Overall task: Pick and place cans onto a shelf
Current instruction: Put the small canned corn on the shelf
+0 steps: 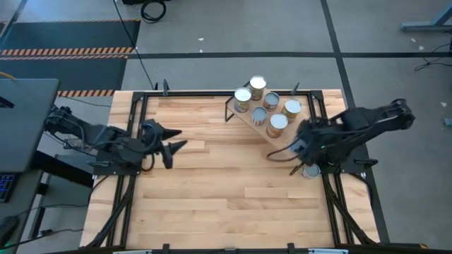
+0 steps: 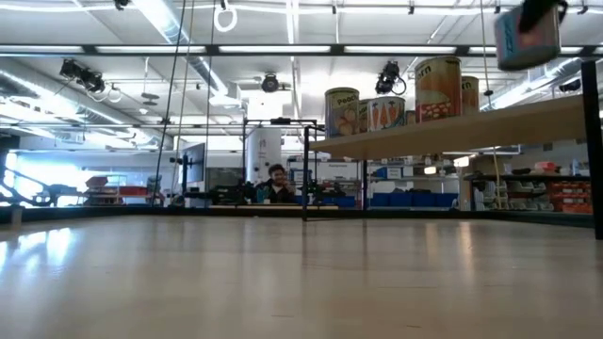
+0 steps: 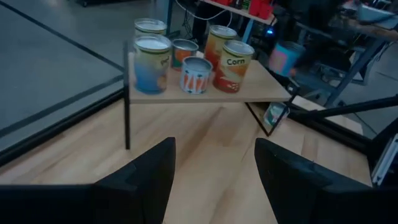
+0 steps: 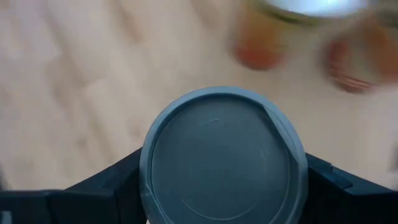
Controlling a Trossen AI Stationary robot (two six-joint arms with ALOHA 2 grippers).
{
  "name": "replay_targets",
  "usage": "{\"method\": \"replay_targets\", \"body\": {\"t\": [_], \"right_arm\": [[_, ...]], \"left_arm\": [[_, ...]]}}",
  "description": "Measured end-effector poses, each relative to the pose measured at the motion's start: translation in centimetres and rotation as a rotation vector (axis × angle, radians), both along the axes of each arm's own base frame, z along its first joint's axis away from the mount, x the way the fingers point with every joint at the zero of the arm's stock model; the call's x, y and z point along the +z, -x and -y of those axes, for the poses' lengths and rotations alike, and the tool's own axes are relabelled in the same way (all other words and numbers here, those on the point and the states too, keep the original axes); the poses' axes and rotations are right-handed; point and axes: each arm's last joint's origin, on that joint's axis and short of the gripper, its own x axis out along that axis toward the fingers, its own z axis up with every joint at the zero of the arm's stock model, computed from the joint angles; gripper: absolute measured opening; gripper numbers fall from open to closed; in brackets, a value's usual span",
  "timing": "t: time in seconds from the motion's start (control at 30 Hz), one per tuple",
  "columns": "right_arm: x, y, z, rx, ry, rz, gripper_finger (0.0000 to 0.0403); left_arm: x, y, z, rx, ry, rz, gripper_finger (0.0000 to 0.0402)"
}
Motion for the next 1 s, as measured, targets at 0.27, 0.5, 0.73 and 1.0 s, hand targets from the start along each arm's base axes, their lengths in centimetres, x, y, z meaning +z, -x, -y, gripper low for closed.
{"method": "replay_targets", "body": {"t": [0.27, 0.5, 0.73, 1.0], "right_arm": [[-2.5, 4.0, 2.9, -0.173, 0.122, -0.059, 0.0291], [-5.1, 3.1, 3.9, -0.196, 0.151, -0.104, 0.0294], [-5.4, 3.5, 5.0, -0.265, 0.165, -0.144, 0.0323], [-5.3, 4.0, 5.7, -0.288, 0.182, -0.161, 0.0342]], "left_arm": [[-0.2, -3.1, 1.0, 0.031, 0.039, 0.092, 0.0227], [0.9, -3.7, 0.9, 0.046, 0.092, 0.212, 0.0227], [5.0, -3.1, 0.7, -0.035, -0.034, 0.241, 0.0227], [7.8, -2.2, 0.9, -0.098, -0.14, 0.251, 0.0227]]}}
